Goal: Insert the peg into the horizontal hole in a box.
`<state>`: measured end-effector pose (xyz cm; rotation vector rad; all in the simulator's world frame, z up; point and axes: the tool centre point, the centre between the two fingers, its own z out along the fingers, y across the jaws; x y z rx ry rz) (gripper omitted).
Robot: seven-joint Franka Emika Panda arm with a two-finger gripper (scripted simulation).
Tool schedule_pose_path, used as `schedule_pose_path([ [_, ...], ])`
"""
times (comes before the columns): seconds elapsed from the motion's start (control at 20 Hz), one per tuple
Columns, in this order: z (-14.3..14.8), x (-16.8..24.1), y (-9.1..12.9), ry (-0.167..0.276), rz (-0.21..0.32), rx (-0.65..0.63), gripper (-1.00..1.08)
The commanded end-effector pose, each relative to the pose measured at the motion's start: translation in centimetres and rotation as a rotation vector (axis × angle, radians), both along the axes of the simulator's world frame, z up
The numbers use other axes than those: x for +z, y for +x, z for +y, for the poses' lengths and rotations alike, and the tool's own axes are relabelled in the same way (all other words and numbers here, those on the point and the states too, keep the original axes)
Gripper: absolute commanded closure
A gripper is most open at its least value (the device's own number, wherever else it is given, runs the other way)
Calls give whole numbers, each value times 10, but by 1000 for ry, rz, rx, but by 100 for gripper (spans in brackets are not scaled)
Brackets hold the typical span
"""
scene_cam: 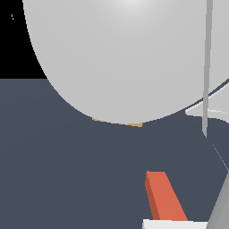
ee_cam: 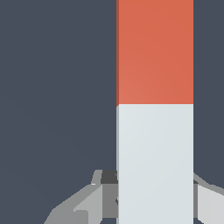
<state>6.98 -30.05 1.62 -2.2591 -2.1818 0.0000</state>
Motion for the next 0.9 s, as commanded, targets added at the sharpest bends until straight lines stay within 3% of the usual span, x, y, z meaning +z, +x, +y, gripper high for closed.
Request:
schedule_pose_path([
  [0.0,0,0,0,0,0,0,108],
  [0.85,27,13,-17,0,0,-29,108],
])
